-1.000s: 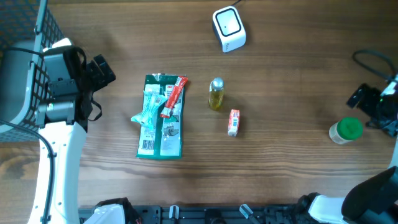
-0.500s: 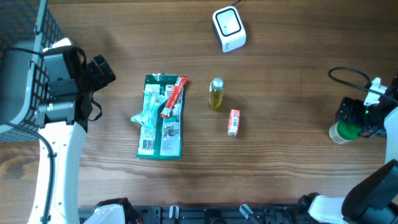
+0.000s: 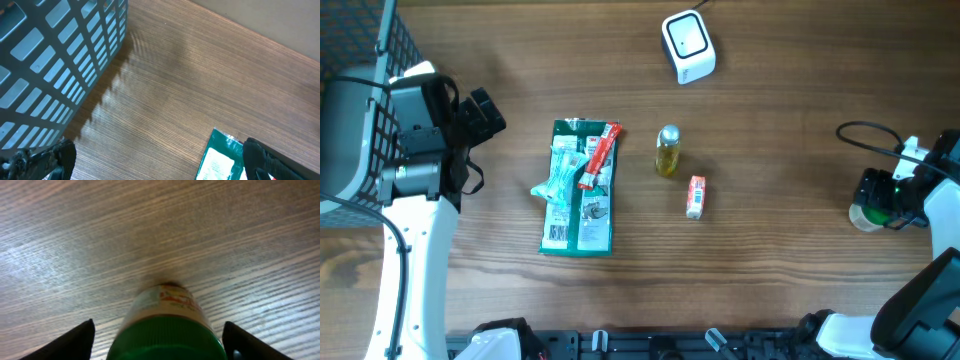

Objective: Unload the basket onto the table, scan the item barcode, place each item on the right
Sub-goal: 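Lower the jar onto the table and open the right gripper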

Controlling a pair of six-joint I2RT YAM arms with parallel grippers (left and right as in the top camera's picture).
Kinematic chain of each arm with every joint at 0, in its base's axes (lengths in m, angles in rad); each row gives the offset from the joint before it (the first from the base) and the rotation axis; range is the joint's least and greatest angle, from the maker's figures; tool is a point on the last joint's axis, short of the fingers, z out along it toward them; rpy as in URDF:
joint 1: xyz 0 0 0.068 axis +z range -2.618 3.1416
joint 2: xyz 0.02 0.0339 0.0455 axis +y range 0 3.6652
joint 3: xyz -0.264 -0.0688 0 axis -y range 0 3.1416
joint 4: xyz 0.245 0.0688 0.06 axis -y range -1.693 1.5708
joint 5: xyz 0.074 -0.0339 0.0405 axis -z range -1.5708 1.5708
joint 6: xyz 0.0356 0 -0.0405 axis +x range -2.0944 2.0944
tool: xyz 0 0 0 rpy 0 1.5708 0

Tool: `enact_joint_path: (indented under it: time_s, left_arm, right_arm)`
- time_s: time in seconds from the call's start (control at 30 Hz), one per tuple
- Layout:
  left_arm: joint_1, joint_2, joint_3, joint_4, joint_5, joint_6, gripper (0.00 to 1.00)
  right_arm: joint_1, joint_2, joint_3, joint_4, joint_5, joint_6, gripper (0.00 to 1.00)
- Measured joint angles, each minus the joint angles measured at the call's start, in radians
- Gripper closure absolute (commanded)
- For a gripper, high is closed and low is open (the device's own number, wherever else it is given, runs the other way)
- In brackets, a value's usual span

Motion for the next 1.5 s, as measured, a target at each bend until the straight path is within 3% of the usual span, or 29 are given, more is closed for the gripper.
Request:
enact_joint_path:
  time_s: [0.3,0.47,0.7,0.8,0.9,1.07,1.27,1.5]
  left_arm:
    - [0.000,0.000,0.000,0.000,0.000,0.000,0.00]
    - [0.000,0.000,0.000,0.000,0.000,0.000,0.00]
    - [0.000,0.000,0.000,0.000,0.000,0.000,0.00]
    - [0.000,0.000,0.000,0.000,0.000,0.000,0.00]
    - [0.000,0.000,0.000,0.000,0.000,0.000,0.00]
    - [0.000,0.000,0.000,0.000,0.000,0.000,0.00]
    - [0.000,0.000,0.000,0.000,0.000,0.000,0.00]
    - [0.000,0.000,0.000,0.000,0.000,0.000,0.00]
  right_arm:
    - [0.000,0.000,0.000,0.041,-0.019,0.119,0.61]
    - [0.000,0.000,0.000,0.060,0.001,0.300,0.60]
    - [0.000,0.000,0.000,0.080,0.014,0.646,0.02]
    - [0.000,0.000,0.000,0.085,0.014,0.706,0.00]
    - [0.000,0.000,0.000,0.099,0.014,0.681,0.01]
    - [0.000,0.000,0.000,0.078,0.007,0.512,0.20]
    - [0.000,0.000,0.000,0.070,-0.024,0.344,0.25]
    - [0.000,0.000,0.000,0.058,-0.027,0.216,0.43]
